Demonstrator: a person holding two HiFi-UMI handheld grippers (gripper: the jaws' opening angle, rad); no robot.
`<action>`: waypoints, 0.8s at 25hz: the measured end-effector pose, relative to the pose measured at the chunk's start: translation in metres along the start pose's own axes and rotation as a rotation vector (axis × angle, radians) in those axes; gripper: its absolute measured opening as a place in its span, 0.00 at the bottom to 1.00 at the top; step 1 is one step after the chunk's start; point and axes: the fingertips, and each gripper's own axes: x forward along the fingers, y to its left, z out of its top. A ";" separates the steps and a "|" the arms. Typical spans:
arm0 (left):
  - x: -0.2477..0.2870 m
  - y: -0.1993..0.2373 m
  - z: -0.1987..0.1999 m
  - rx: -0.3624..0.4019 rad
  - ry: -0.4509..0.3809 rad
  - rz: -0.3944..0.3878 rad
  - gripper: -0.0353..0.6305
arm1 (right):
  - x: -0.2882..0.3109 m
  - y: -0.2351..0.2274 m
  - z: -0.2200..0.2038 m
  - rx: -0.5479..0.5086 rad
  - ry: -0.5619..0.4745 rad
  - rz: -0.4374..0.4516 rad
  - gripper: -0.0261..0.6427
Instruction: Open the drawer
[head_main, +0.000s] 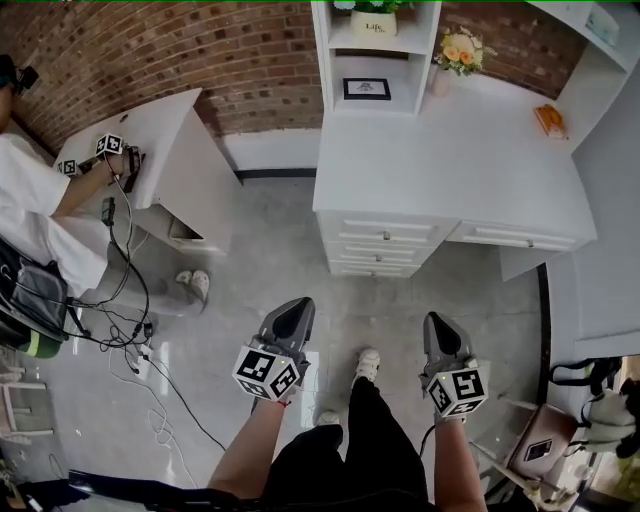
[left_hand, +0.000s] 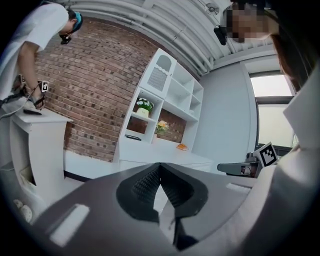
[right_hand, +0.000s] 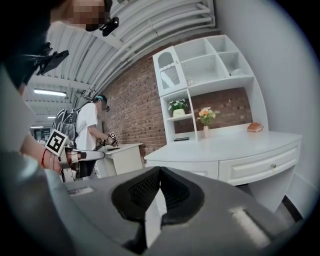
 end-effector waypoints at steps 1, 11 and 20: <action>0.008 0.003 -0.003 -0.003 0.005 0.003 0.06 | 0.009 -0.005 -0.002 0.003 0.008 0.005 0.04; 0.076 0.035 -0.033 -0.032 0.070 0.038 0.06 | 0.091 -0.043 -0.036 0.038 0.115 0.062 0.04; 0.121 0.054 -0.081 -0.061 0.123 0.070 0.06 | 0.147 -0.065 -0.077 0.041 0.193 0.110 0.04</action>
